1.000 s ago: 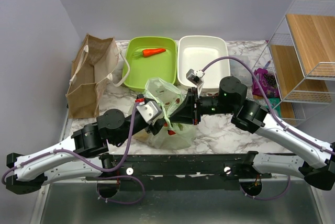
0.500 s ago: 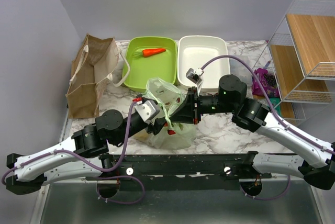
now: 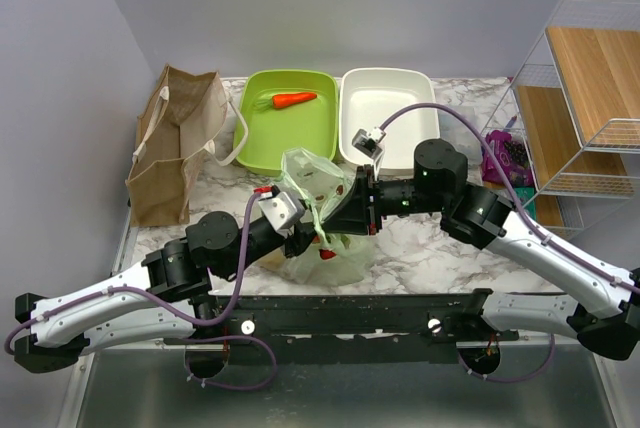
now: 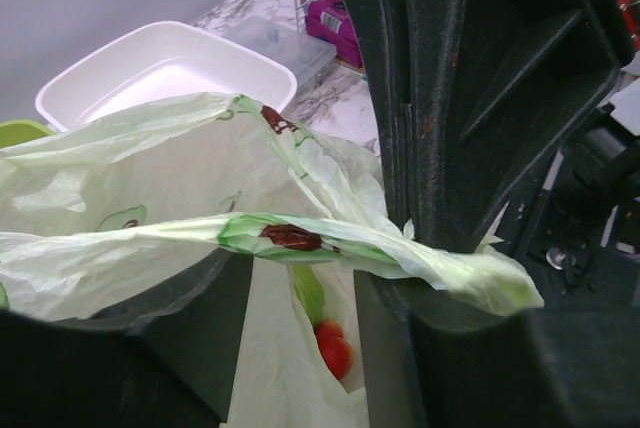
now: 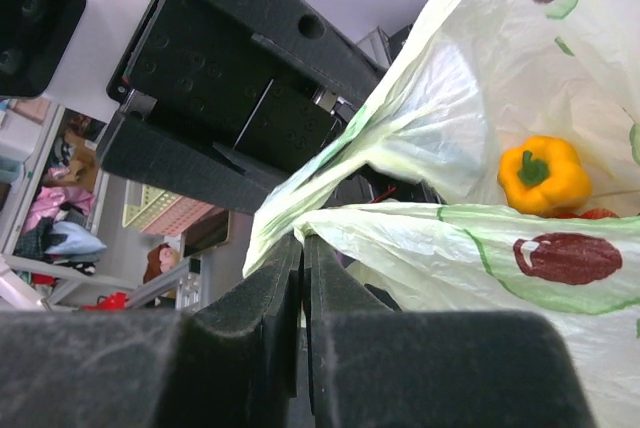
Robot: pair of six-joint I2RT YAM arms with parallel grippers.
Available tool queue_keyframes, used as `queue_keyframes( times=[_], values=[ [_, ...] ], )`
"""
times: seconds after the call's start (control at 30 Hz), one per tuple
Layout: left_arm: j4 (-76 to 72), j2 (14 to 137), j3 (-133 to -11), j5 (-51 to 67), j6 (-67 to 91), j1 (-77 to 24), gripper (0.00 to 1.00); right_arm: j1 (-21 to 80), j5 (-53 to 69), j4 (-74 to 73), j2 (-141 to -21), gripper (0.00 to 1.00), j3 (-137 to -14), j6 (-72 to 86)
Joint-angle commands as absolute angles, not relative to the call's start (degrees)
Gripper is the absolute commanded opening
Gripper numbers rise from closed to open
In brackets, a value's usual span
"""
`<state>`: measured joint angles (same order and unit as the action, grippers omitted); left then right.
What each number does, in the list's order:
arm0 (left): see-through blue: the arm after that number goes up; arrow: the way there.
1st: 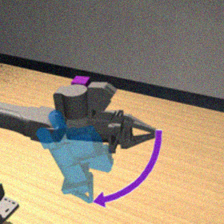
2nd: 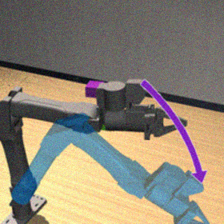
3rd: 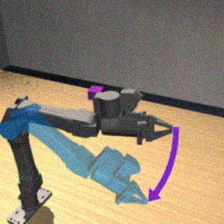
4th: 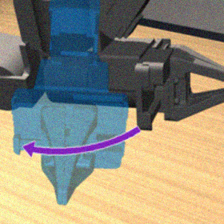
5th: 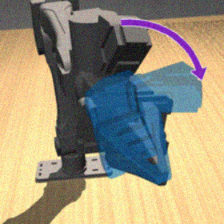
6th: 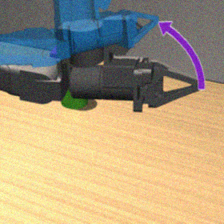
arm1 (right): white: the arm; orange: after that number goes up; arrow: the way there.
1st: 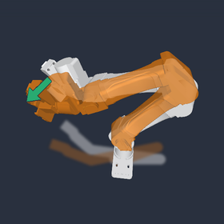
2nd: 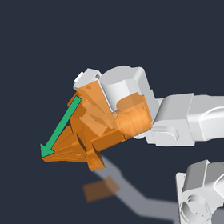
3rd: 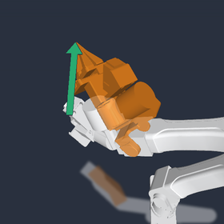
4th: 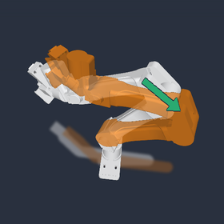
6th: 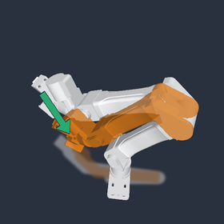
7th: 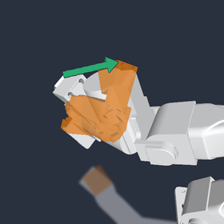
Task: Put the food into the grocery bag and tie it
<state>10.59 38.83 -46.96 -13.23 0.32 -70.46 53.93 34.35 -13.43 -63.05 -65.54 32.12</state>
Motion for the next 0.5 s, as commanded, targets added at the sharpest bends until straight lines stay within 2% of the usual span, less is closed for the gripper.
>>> queue_keyframes(
  times=[0.0,0.13,0.23,0.33,0.47],
  values=[
    [1.0,38.7,-47.4,-7.0,3.1,-71.2,0.34,54.2,34.1,-14.8,-65.2,0.12,-66.1,32.2],
    [1.0,38.7,-47.2,-6.5,4.0,-71.2,0.11,54.3,34.0,-14.9,-65.3,0.15,-66.0,32.3],
    [0.5,38.5,-47.0,-6.2,4.4,-71.2,0.0,54.2,33.9,-14.9,-65.2,0.16,-66.0,32.3],
    [0.7,38.3,-46.9,-6.2,4.4,-71.1,0.0,54.2,33.1,-15.7,-65.0,0.21,-66.3,32.0],
    [2.3,37.9,-47.1,-6.5,4.6,-71.2,0.0,54.2,31.2,-17.1,-63.6,0.35,-67.0,31.3]
  ],
)
